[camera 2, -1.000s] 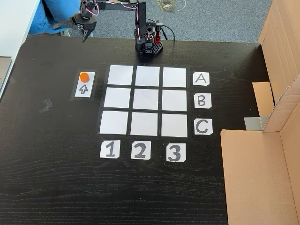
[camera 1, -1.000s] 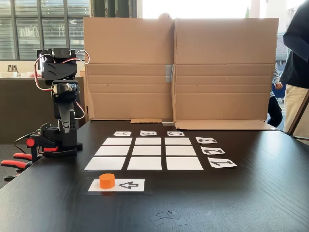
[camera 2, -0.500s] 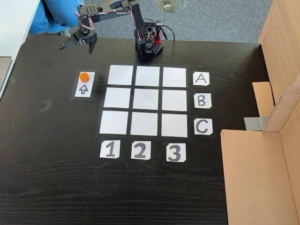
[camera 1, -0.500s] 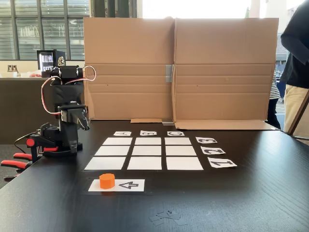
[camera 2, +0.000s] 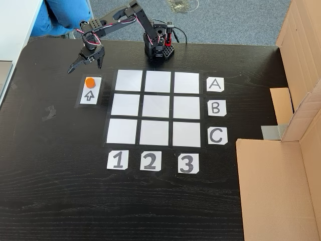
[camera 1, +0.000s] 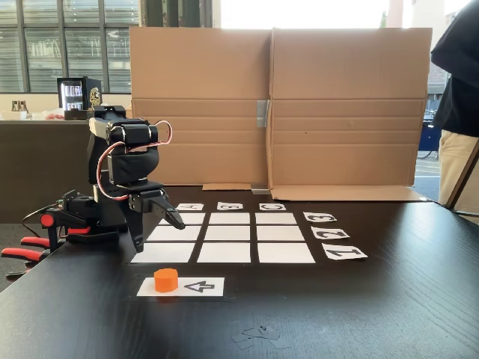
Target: Pick up the round, orange token and place it in the grid on square B1.
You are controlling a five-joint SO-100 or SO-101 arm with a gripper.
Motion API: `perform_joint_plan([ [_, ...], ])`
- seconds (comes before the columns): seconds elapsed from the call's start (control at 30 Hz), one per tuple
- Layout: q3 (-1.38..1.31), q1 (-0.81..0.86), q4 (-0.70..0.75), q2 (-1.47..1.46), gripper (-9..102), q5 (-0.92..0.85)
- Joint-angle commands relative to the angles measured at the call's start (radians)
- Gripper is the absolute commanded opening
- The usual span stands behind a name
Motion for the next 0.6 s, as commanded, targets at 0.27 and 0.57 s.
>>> perform_joint_plan([
  [0.27, -0.121, -0.058, -0.021, -0.057, 75, -0.011],
  [0.57, -0.147, -0.081, -0.023, -0.126, 75, -0.011],
])
